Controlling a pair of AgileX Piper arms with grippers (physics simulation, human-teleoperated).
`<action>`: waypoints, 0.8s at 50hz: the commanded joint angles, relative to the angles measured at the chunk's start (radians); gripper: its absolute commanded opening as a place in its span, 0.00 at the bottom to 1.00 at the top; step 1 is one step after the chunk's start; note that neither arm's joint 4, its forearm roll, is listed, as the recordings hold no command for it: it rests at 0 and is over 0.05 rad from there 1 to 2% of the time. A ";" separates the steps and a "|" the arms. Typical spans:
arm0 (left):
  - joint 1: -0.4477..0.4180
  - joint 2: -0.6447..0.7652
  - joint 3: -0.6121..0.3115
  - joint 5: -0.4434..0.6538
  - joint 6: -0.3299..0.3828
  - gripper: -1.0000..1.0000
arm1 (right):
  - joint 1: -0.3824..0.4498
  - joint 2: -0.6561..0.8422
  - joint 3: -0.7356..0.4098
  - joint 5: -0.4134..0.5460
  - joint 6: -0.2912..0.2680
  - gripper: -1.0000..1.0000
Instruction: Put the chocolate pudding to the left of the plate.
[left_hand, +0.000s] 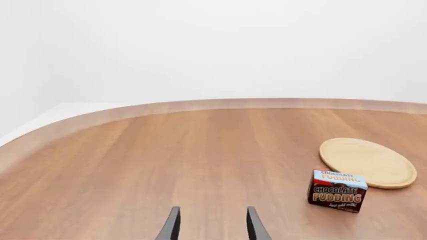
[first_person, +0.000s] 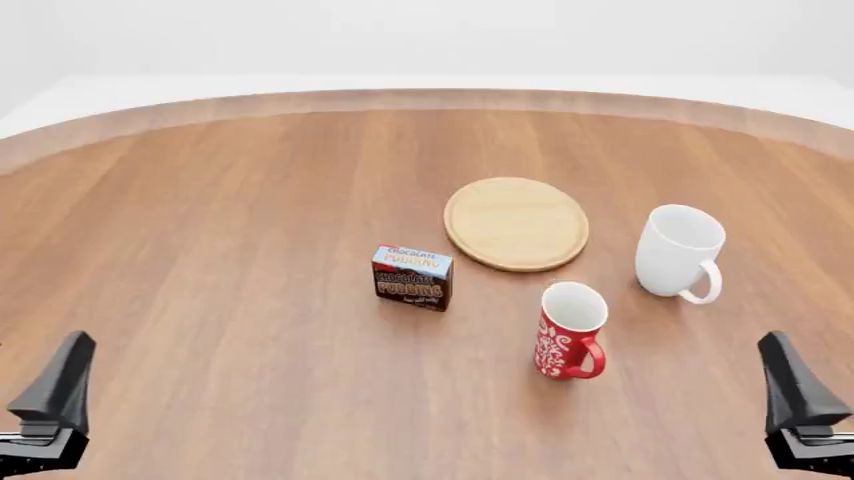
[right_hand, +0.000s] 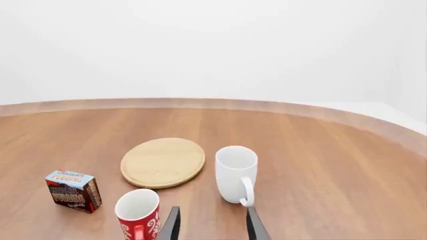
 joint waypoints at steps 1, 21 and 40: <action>0.000 0.005 -0.003 -0.001 0.000 1.00 | -0.008 0.008 -0.001 -0.001 0.003 1.00; 0.000 0.005 -0.003 -0.001 0.000 1.00 | -0.011 -0.001 -0.131 0.057 -0.024 1.00; 0.000 0.005 -0.003 -0.001 0.000 1.00 | 0.139 0.372 -0.551 0.151 -0.152 1.00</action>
